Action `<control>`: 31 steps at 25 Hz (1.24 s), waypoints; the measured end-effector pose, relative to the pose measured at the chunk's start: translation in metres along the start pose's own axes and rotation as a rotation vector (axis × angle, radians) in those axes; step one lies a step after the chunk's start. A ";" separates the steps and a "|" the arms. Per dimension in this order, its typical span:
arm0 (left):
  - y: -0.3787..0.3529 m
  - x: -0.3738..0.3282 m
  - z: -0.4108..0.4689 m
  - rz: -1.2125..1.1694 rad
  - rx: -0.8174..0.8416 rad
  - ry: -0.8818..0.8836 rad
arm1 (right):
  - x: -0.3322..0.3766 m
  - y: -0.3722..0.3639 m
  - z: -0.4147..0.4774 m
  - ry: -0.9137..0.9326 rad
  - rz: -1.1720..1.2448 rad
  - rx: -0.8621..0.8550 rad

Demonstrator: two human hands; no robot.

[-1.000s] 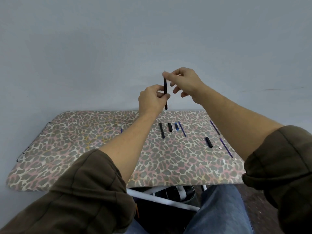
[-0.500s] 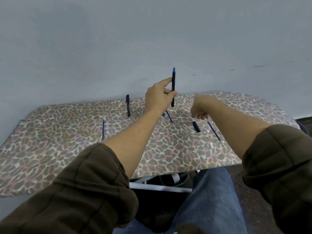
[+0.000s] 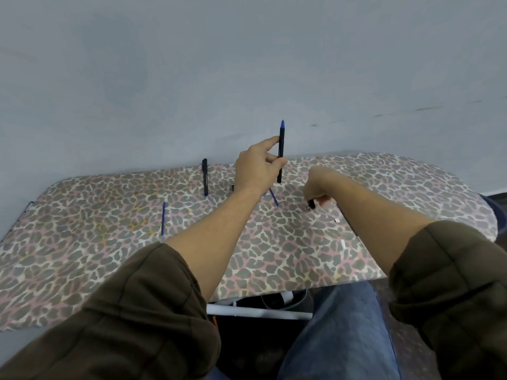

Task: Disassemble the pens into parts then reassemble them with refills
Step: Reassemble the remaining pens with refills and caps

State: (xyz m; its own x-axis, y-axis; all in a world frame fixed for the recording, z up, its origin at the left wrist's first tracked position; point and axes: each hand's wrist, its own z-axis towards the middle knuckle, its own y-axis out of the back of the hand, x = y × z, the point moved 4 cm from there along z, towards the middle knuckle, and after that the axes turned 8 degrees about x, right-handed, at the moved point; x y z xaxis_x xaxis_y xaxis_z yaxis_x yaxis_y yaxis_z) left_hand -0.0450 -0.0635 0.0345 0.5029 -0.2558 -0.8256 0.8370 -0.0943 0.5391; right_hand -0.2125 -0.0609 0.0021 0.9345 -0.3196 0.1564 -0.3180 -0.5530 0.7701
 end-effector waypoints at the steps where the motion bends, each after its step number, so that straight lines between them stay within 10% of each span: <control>1: 0.003 0.000 0.000 -0.002 -0.003 0.001 | 0.006 0.012 -0.002 0.052 0.153 -0.086; 10: 0.045 -0.009 -0.009 0.011 -0.053 0.014 | 0.075 0.101 -0.071 0.622 0.997 -0.535; 31: 0.098 -0.008 -0.018 0.066 -0.135 0.027 | 0.133 0.083 -0.099 0.699 0.601 -0.469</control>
State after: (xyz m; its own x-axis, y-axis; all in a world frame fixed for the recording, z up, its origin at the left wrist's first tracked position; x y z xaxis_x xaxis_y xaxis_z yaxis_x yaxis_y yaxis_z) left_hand 0.0368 -0.0534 0.0910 0.5623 -0.2308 -0.7940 0.8221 0.0528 0.5669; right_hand -0.0990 -0.0730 0.1480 0.5734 0.1570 0.8041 -0.8090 -0.0467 0.5860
